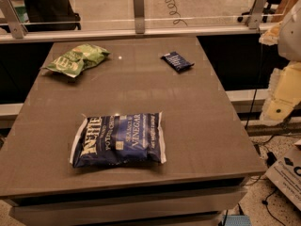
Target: Pick rxbar blueberry
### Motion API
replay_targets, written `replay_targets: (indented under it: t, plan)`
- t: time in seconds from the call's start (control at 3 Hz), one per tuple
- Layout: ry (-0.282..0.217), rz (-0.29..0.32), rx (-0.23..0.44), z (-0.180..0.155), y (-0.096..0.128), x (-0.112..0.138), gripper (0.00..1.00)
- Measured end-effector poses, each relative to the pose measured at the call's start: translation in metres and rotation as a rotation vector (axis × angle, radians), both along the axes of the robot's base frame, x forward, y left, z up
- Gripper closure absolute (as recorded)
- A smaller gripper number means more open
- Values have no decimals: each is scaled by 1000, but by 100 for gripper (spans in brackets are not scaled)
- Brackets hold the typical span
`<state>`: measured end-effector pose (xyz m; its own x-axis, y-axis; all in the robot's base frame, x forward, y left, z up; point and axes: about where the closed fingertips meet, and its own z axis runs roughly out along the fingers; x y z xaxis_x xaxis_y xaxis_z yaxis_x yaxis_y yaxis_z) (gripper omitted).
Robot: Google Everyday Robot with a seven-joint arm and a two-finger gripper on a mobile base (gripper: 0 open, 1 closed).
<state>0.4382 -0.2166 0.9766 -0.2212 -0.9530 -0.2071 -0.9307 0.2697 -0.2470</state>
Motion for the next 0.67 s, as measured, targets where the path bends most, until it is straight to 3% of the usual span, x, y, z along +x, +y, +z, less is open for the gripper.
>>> replay_targets:
  t: [0.33, 0.67]
  plan:
    - [0, 0, 0, 0, 0, 0, 0]
    - [-3, 16, 43, -7, 6, 12, 0]
